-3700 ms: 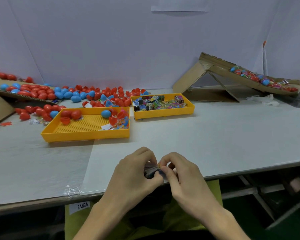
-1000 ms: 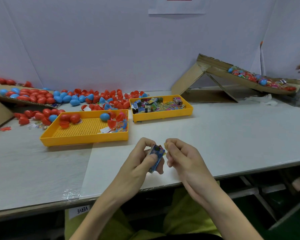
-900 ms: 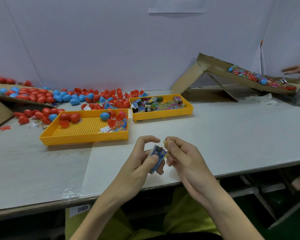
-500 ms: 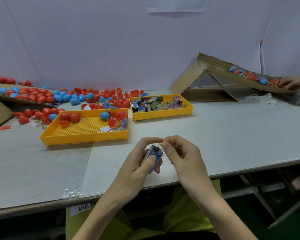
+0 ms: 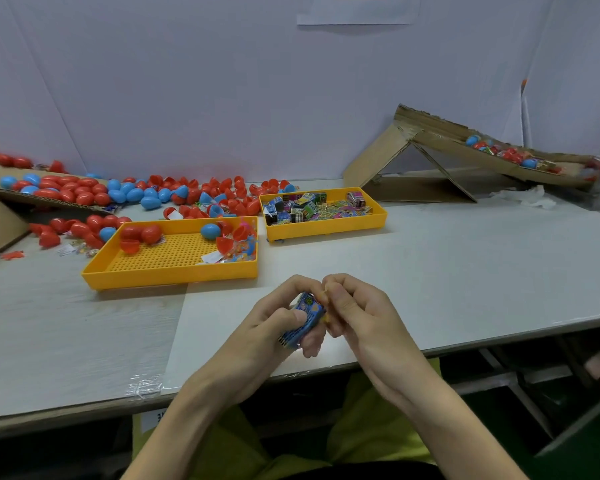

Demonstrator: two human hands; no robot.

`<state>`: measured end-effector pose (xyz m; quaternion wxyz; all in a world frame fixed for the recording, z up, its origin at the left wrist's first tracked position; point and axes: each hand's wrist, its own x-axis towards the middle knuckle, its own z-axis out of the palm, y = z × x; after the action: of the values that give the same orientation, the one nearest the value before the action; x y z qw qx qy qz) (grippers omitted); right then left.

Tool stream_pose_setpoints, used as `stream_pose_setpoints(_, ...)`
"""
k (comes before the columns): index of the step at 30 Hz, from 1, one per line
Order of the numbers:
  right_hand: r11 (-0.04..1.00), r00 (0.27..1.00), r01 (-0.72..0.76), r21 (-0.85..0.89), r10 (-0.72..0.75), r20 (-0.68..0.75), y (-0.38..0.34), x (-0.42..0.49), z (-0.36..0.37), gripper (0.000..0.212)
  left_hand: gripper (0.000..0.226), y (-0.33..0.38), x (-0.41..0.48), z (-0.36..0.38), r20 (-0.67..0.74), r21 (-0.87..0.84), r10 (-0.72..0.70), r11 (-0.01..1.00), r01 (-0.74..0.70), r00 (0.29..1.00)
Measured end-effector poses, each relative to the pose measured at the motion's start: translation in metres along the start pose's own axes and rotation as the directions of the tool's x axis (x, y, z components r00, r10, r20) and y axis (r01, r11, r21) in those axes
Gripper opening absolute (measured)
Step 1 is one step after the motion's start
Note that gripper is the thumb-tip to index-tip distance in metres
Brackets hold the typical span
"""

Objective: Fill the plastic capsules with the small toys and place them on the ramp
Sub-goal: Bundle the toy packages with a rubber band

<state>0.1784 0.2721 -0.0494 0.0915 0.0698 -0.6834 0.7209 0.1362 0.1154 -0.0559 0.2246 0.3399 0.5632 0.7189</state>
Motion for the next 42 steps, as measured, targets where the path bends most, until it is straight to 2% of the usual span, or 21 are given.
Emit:
stream_pose_setpoints(2, 0.970, 0.995, -0.065, 0.236, 0.045, 0.091, 0.000, 0.000, -0.003, 0.030, 0.022, 0.001, 0.001, 0.000, 0.031, -0.054, -0.002, 0.999, 0.003, 1.000)
stream_pose_setpoints(4, 0.923, 0.989, -0.102, 0.370, 0.052, 0.142, 0.002, 0.000, -0.006, 0.025, 0.027, 0.000, 0.002, 0.000, 0.022, -0.059, -0.013, 0.998, 0.014, 1.000)
stream_pose_setpoints(8, 0.847, 0.988, -0.101, 0.521, 0.023, 0.153, 0.006, -0.003, -0.009, 0.018, 0.031, -0.002, 0.003, 0.001, 0.008, -0.042, -0.022, 0.999, 0.022, 1.000)
stream_pose_setpoints(12, 0.814, 0.966, -0.187, 0.550, 0.052, 0.251, 0.002, -0.003, -0.015, 0.010, 0.031, -0.001, 0.002, -0.001, 0.001, -0.029, -0.044, 0.999, 0.044, 0.999)
stream_pose_setpoints(14, 0.863, 0.953, -0.231, 0.449, 0.108, 0.282, -0.006, 0.000, -0.023, 0.008, 0.030, -0.001, 0.001, -0.002, 0.007, -0.016, -0.062, 0.998, 0.062, 0.998)
stream_pose_setpoints(17, 0.961, 0.926, -0.255, 0.111, 0.210, 0.315, -0.021, 0.004, -0.038, 0.012, 0.028, 0.000, 0.001, -0.002, 0.032, 0.026, -0.082, 0.996, 0.081, 0.996)
stream_pose_setpoints(19, 0.964, 0.883, -0.243, -0.108, 0.266, 0.387, -0.031, 0.008, -0.047, 0.026, 0.022, 0.001, 0.001, 0.000, 0.066, 0.056, -0.087, 0.995, 0.083, 0.994)
stream_pose_setpoints(22, 0.925, 0.768, -0.133, -0.356, 0.323, 0.553, -0.046, 0.016, -0.058, 0.026, 0.025, 0.003, 0.001, 0.001, 0.092, 0.117, -0.105, 0.989, 0.094, 0.990)
stream_pose_setpoints(25, 0.920, 0.631, -0.057, -0.387, 0.334, 0.701, -0.053, 0.024, -0.060, 0.022, 0.030, 0.004, 0.002, 0.002, 0.077, 0.203, -0.126, 0.973, 0.109, 0.989)
stream_pose_setpoints(28, 0.949, 0.569, -0.086, -0.303, 0.296, 0.767, -0.044, 0.026, -0.052, 0.022, 0.019, 0.005, 0.000, 0.004, 0.065, 0.231, -0.112, 0.968, 0.094, 0.992)
stream_pose_setpoints(31, 0.969, 0.605, -0.202, -0.141, 0.237, 0.760, -0.029, 0.020, -0.044, 0.025, 0.021, 0.005, -0.001, 0.003, 0.045, 0.256, -0.099, 0.963, 0.084, 0.994)
stream_pose_setpoints(34, 0.980, 0.736, -0.196, -0.043, 0.177, 0.653, -0.023, 0.012, -0.042, 0.025, 0.030, 0.004, -0.001, 0.001, -0.037, 0.209, -0.068, 0.975, 0.074, 0.997)
stream_pose_setpoints(36, 0.987, 0.851, -0.141, -0.078, 0.161, 0.500, -0.023, 0.006, -0.044, 0.026, 0.036, 0.002, -0.002, 0.001, -0.107, 0.211, -0.036, 0.976, 0.058, 0.994)
stream_pose_setpoints(38, 0.987, 0.942, -0.079, -0.141, 0.120, 0.312, -0.027, 0.000, -0.046, 0.023, 0.042, -0.001, -0.002, 0.004, -0.195, 0.290, 0.025, 0.956, 0.033, 0.981)
stream_pose_setpoints(40, 0.980, 0.989, -0.024, -0.200, 0.052, 0.139, -0.030, -0.005, -0.043, 0.025, 0.045, -0.005, -0.003, 0.007, -0.272, 0.363, 0.103, 0.932, 0.003, 0.957)
stream_pose_setpoints(42, 0.967, 0.999, -0.017, -0.253, 0.024, 0.025, -0.029, -0.011, -0.038, 0.031, 0.044, -0.007, -0.004, 0.012, -0.287, 0.423, 0.159, 0.906, -0.024, 0.945)
